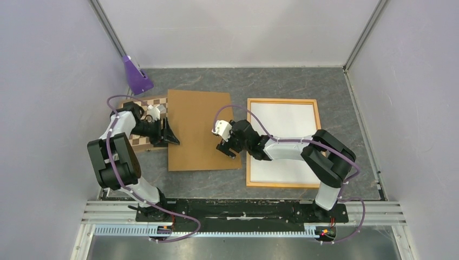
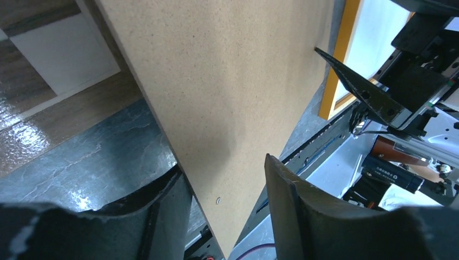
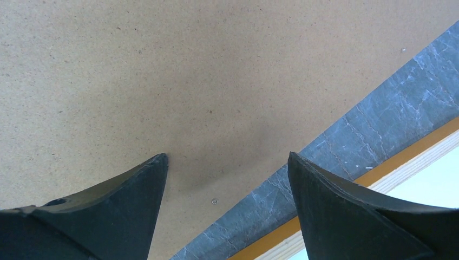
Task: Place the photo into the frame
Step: Pick up the photo frame item at the center of the board.
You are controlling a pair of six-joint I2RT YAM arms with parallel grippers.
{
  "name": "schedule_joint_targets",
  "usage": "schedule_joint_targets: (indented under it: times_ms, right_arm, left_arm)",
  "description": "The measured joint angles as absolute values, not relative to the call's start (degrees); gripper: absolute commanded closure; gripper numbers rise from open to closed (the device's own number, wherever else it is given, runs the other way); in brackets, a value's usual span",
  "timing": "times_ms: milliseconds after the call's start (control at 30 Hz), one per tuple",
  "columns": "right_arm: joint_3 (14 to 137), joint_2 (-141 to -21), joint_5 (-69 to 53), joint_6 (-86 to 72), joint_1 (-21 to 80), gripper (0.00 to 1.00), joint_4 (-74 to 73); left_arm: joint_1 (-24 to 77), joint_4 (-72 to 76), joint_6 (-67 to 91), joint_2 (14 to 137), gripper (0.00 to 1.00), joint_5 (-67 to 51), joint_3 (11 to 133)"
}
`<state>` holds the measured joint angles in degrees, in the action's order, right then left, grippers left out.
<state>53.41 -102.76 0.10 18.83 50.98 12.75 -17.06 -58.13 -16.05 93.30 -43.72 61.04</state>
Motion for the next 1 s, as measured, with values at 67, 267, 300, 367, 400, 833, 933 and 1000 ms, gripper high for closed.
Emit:
schedule_joint_targets:
  times_ms: [67, 267, 300, 367, 400, 833, 933, 1000]
  right_arm:
    - [53.4, -102.4, 0.3, 18.9, 51.0, 0.15, 12.6]
    - [53.4, -101.1, 1.0, 18.9, 50.9, 0.14, 11.8]
    - [53.4, -100.8, 1.2, 18.9, 50.9, 0.13, 11.6]
    - [53.5, -100.3, 1.6, 19.0, 50.9, 0.12, 11.0]
    - [53.5, -100.2, 1.8, 19.0, 50.8, 0.11, 10.8]
    - [60.9, -96.1, 2.0, 17.0, 48.5, 0.02, 0.8]
    - [65.2, -94.3, 2.1, 15.2, 46.8, 0.02, -2.3]
    - [67.3, -92.9, 2.3, 14.0, 45.8, 0.02, -3.6]
  left_arm:
    - [-17.0, -58.2, -16.0, 92.8, 0.51, -44.7, 61.7]
    - [-16.9, -58.6, -15.9, 91.1, 0.72, -48.6, 64.2]
    - [-16.8, -58.7, -15.9, 91.0, 0.77, -49.2, 64.6]
    - [-16.5, -58.8, -15.7, 90.9, 0.88, -49.8, 65.3]
    - [-16.3, -59.0, -15.2, 90.9, 0.93, -50.3, 65.9]
    - [-9.5, -63.1, -7.8, 88.1, 0.98, -50.0, 76.6]
    - [-7.0, -63.4, -6.0, 87.1, 0.98, -46.9, 80.8]
    - [-5.2, -63.4, -5.1, 86.7, 0.98, -44.6, 83.2]
